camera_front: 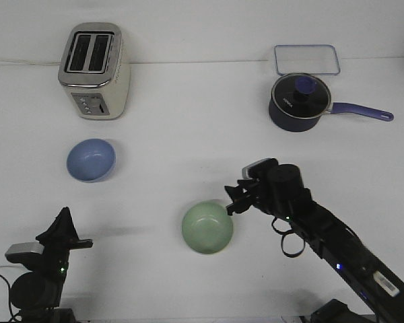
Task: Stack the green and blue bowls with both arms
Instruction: 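Release the green bowl and pull the right gripper back, then reach the left gripper to the light blue bowl rim and grasp it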
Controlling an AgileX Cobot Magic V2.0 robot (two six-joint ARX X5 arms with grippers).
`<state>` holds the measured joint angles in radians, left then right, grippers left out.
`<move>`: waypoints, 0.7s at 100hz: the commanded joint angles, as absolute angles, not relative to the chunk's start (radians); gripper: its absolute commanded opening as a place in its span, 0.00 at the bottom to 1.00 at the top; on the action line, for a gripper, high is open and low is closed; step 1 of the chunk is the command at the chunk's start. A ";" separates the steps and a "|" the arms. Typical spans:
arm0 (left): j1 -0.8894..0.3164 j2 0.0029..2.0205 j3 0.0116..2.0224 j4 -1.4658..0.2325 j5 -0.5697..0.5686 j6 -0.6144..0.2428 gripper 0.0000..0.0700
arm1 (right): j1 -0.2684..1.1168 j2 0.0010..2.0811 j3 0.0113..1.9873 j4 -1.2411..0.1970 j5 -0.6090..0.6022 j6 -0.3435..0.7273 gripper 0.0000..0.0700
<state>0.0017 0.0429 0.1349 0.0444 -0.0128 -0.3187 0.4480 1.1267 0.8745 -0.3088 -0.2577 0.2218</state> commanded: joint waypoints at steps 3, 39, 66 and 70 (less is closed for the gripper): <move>0.000 0.105 0.236 -0.031 -0.063 -0.353 0.02 | 0.402 1.077 0.884 -0.308 -0.236 0.152 0.41; 0.026 0.725 0.677 -0.211 -0.092 -0.282 0.02 | 0.339 0.842 0.648 -0.202 -0.130 0.146 0.41; 0.075 1.162 0.930 -0.321 -0.075 -0.210 0.54 | 0.341 0.805 0.587 -0.203 -0.142 0.183 0.41; 0.081 1.209 0.948 -0.316 -0.074 -0.209 0.67 | 0.341 0.805 0.587 -0.200 -0.142 0.183 0.41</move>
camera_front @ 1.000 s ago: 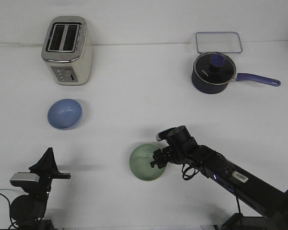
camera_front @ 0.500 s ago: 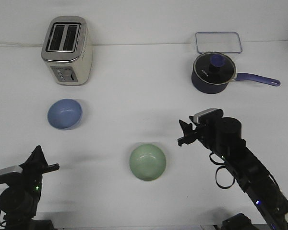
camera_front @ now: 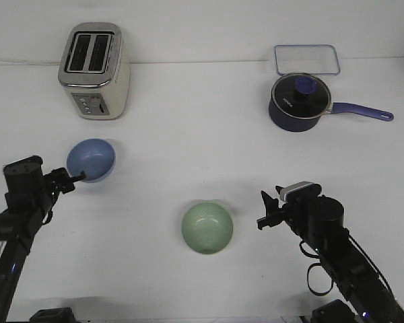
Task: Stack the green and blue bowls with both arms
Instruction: 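Reach the left gripper to the light blue bowl rim and grasp it, then lift the blue bowl and carry it over the green bowl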
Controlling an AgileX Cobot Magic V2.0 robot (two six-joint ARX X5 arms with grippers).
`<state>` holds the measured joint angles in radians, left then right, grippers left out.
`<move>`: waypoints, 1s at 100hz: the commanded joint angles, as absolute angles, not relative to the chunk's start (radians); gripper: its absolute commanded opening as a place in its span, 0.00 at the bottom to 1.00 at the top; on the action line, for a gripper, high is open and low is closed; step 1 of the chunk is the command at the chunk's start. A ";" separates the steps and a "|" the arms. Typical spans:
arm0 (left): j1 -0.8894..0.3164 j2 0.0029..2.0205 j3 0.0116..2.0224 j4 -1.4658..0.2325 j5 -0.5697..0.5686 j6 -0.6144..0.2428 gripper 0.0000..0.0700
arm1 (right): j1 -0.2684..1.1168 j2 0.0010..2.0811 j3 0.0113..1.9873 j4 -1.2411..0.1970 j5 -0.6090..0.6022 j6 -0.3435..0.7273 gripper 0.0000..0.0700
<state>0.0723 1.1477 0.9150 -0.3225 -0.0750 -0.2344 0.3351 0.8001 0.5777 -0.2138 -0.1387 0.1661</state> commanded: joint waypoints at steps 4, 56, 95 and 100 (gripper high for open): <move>0.088 1.250 0.963 -0.313 -0.074 -0.209 0.74 | 0.341 0.805 0.587 -0.198 -0.142 0.183 0.41; 0.134 1.704 1.190 -0.337 0.005 -0.159 0.78 | 0.341 0.805 0.587 -0.194 -0.157 0.181 0.41; 0.129 1.756 1.305 -0.460 0.028 -0.107 0.02 | 0.341 0.805 0.587 -0.194 -0.157 0.181 0.41; 0.129 1.738 1.314 -0.476 0.055 -0.098 0.02 | 0.341 0.805 0.587 -0.194 -0.157 0.181 0.41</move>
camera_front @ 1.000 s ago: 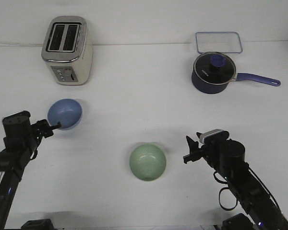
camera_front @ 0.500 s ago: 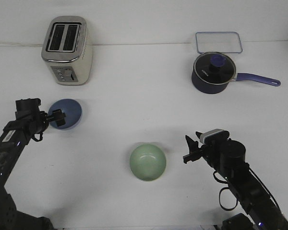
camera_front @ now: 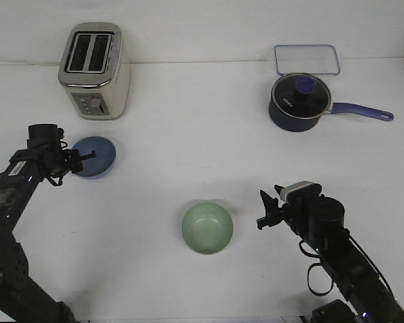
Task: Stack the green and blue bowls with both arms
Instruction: 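Lift the blue bowl and carry it over the green bowl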
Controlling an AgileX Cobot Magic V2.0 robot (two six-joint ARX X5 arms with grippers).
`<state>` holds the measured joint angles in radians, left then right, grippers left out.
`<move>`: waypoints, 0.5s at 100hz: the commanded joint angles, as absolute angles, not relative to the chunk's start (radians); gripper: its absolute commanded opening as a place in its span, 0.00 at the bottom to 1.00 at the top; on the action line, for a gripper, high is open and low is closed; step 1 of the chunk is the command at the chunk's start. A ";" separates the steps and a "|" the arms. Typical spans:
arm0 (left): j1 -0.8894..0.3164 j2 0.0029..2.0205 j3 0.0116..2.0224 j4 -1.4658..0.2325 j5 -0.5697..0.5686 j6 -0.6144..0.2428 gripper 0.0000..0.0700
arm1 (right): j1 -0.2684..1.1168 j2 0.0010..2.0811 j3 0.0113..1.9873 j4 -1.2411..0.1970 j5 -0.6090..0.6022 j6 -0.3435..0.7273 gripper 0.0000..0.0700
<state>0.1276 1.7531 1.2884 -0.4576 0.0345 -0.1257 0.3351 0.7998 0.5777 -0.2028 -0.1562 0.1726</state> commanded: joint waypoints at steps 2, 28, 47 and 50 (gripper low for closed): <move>0.129 1.728 1.318 -0.482 0.069 -0.094 0.02 | 0.341 0.805 0.587 -0.193 -0.157 0.181 0.41; 0.067 1.514 1.321 -0.583 0.255 -0.082 0.02 | 0.341 0.805 0.587 -0.194 -0.157 0.184 0.41; -0.079 1.396 1.321 -0.654 0.377 -0.060 0.02 | 0.341 0.805 0.587 -0.194 -0.157 0.184 0.41; -0.115 1.392 1.321 -0.664 0.377 -0.060 0.02 | 0.341 0.805 0.587 -0.194 -0.157 0.184 0.41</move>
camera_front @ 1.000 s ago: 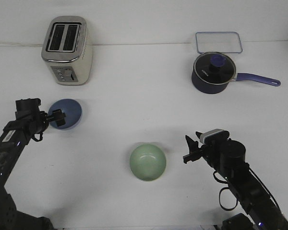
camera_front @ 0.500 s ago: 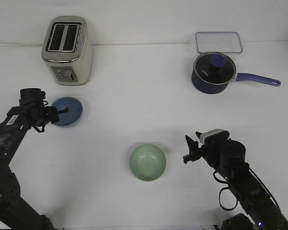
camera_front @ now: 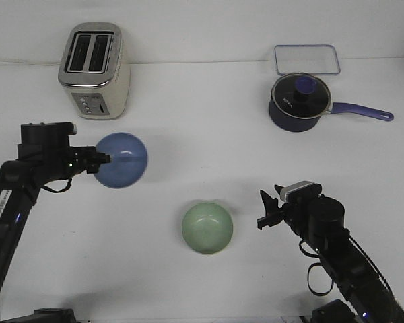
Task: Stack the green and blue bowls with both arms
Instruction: 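Lift the blue bowl and carry it over the green bowl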
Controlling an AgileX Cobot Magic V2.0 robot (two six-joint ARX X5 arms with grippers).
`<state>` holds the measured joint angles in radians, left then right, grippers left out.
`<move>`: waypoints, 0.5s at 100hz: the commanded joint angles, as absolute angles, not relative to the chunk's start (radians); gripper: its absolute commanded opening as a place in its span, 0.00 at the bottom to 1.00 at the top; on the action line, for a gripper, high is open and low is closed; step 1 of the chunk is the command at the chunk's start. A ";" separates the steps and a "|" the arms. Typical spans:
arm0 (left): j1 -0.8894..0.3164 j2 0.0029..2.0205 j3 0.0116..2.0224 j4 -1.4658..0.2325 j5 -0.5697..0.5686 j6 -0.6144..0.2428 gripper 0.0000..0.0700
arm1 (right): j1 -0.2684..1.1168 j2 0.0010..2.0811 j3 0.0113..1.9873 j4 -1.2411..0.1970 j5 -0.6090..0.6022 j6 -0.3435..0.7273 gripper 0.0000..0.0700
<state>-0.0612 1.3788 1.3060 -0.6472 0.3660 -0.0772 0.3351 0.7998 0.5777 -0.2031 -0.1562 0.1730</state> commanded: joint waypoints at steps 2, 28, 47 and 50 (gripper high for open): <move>-0.141 1.391 1.321 -0.669 0.376 -0.060 0.02 | 0.341 0.805 0.587 -0.194 -0.157 0.184 0.41; -0.506 1.458 1.320 -0.643 0.359 -0.056 0.02 | 0.341 0.805 0.587 -0.194 -0.157 0.186 0.41; -0.657 1.559 1.320 -0.627 0.333 -0.040 0.02 | 0.341 0.805 0.587 -0.194 -0.157 0.186 0.41; -0.670 1.575 1.320 -0.627 0.327 -0.040 0.02 | 0.341 0.805 0.587 -0.194 -0.157 0.186 0.41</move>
